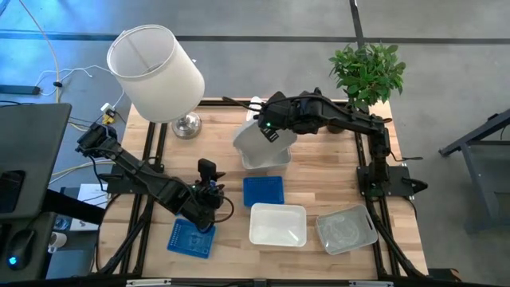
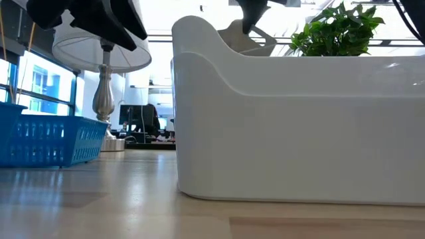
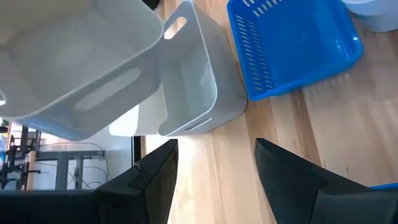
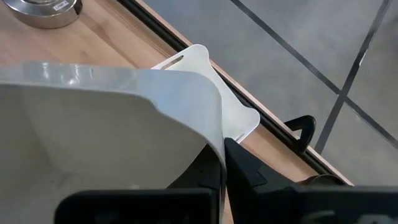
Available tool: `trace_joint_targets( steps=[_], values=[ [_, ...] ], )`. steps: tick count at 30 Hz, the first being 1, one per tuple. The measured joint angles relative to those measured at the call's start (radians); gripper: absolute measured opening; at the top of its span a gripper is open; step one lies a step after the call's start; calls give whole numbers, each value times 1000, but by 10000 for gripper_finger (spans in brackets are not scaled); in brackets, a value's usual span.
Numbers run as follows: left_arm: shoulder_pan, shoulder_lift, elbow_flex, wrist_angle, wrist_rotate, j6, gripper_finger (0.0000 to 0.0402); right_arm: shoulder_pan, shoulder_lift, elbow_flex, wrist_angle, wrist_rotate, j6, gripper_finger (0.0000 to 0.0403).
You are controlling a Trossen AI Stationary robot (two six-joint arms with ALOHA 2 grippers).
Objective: Stack baskets by color
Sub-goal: Stack the top left gray bin on the top left gray bin
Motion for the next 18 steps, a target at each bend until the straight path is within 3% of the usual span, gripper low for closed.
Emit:
trace_joint_targets(
  steps=[18],
  values=[
    [-5, 0, 0, 0, 0, 0, 197, 87, 1, 0, -1, 14, -40, 0]
  ],
)
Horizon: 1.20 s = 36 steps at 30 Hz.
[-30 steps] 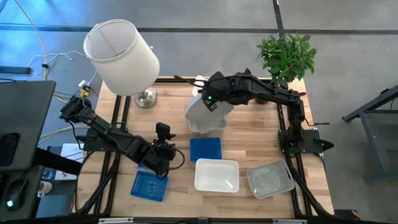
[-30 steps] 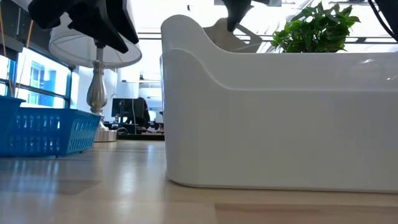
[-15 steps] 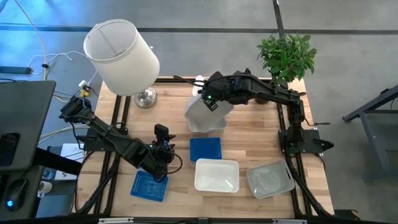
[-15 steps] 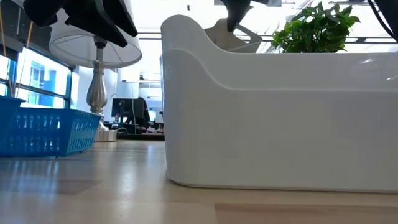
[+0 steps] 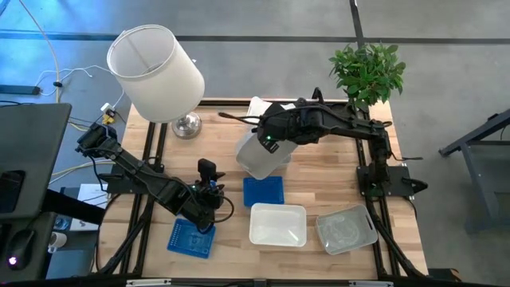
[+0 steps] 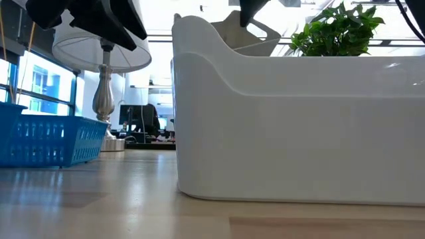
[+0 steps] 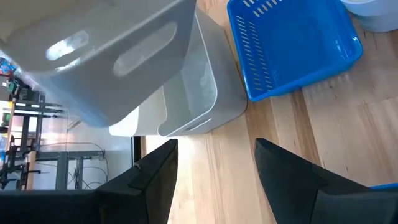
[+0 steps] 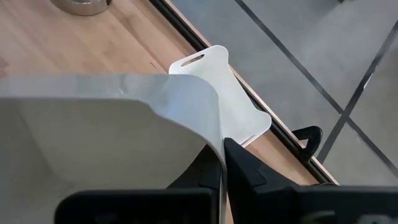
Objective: Stack baskets by color
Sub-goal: Stack the top left gray bin on the top left gray bin
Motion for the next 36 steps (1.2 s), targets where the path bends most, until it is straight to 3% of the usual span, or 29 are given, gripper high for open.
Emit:
trace_joint_targets(
  steps=[4, 7, 13, 23, 29, 36],
  values=[
    [0, 0, 0, 0, 0, 0, 197, 26, -3, -22, 4, 42, 13, 0],
    [0, 0, 0, 0, 0, 0, 197, 50, -50, -154, 3, 66, 56, 0],
    [1, 0, 0, 3, -1, 11, 197, 75, -239, -455, 5, 82, 270, 0],
    [2, 0, 0, 12, -8, 0, 197, 32, -583, -777, 174, 64, 495, 0],
    [2, 0, 0, 12, -8, 0, 197, -91, -707, -934, 386, -103, 497, 0],
    [2, 1, -1, 12, -8, 0, 197, -220, -715, -1025, 616, -344, 504, 0]
  ],
)
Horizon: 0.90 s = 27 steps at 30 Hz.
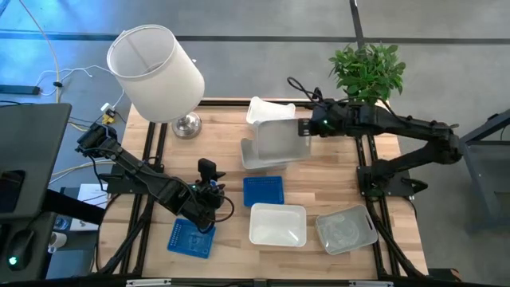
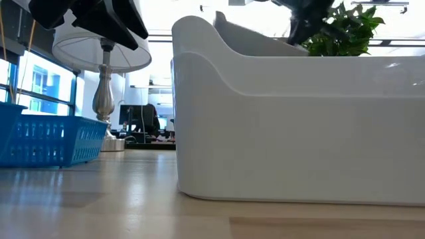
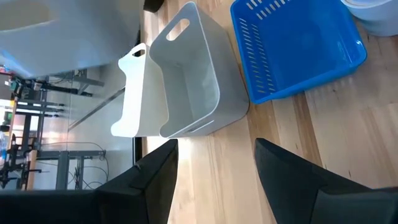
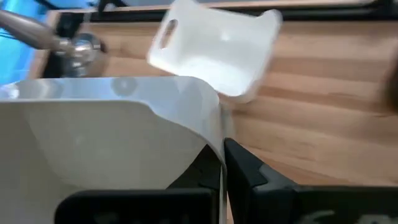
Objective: Stack baskets by color
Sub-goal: Stack the top left gray bin on the top left gray bin
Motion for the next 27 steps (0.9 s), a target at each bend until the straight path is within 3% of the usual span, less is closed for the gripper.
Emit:
trace_joint_targets(
  steps=[12, 27],
  values=[
    [0, 0, 0, -1, 9, 0, 197, -106, 108, 11, 66, -255, 8, 0],
    [0, 0, 0, -1, 9, -1, 197, -193, 207, 11, 82, -381, -98, 0]
  ],
)
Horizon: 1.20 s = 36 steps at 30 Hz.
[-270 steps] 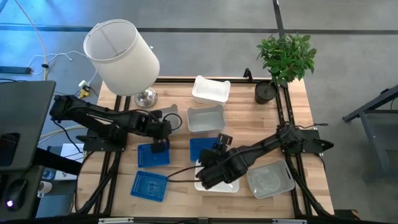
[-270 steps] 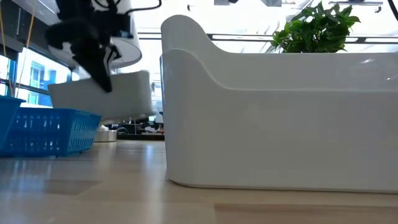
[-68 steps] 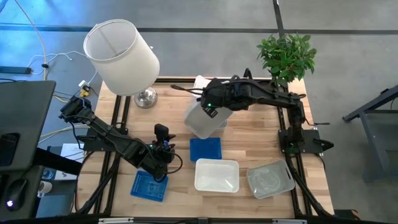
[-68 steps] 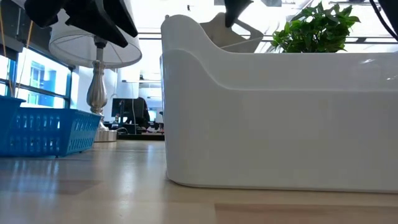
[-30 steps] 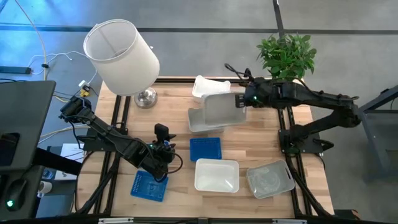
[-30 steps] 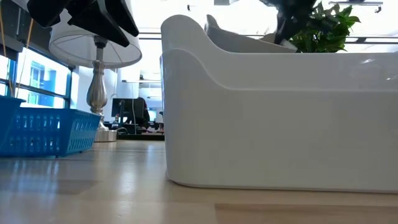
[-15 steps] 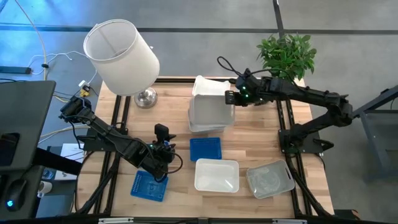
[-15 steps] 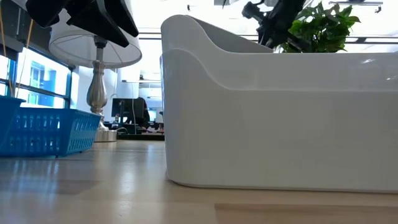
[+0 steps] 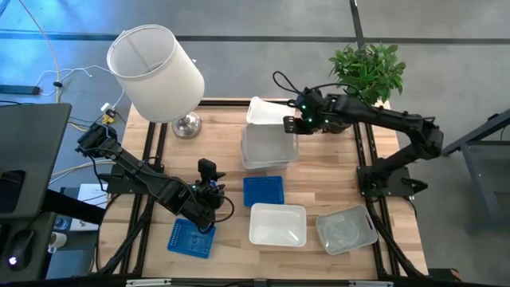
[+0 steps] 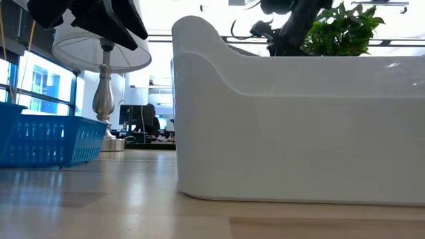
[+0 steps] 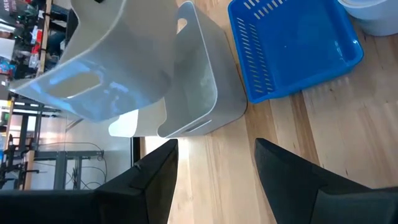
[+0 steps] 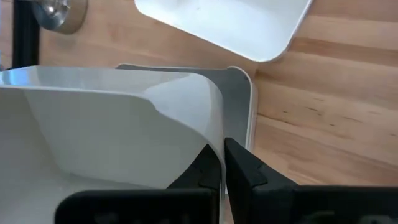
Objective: Stack baskets by color
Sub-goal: Stack the top left gray bin on the top left gray bin
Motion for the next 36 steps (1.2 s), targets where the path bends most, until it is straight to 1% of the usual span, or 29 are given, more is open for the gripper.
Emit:
trace_joint_targets(
  steps=[8, 15, 25, 36],
  values=[
    [0, 0, 0, 0, 2, -17, 197, -28, 32, 0, -12, -9, 2, 0],
    [0, 0, 0, 0, 45, -27, 197, -28, 77, 1, -5, -9, -19, 0],
    [0, 0, 0, -3, 45, -27, 197, -28, 129, 1, -22, -9, -19, 0],
    [0, 0, 0, -3, 45, -25, 197, -28, 149, 1, -43, -11, 8, 0]
  ],
)
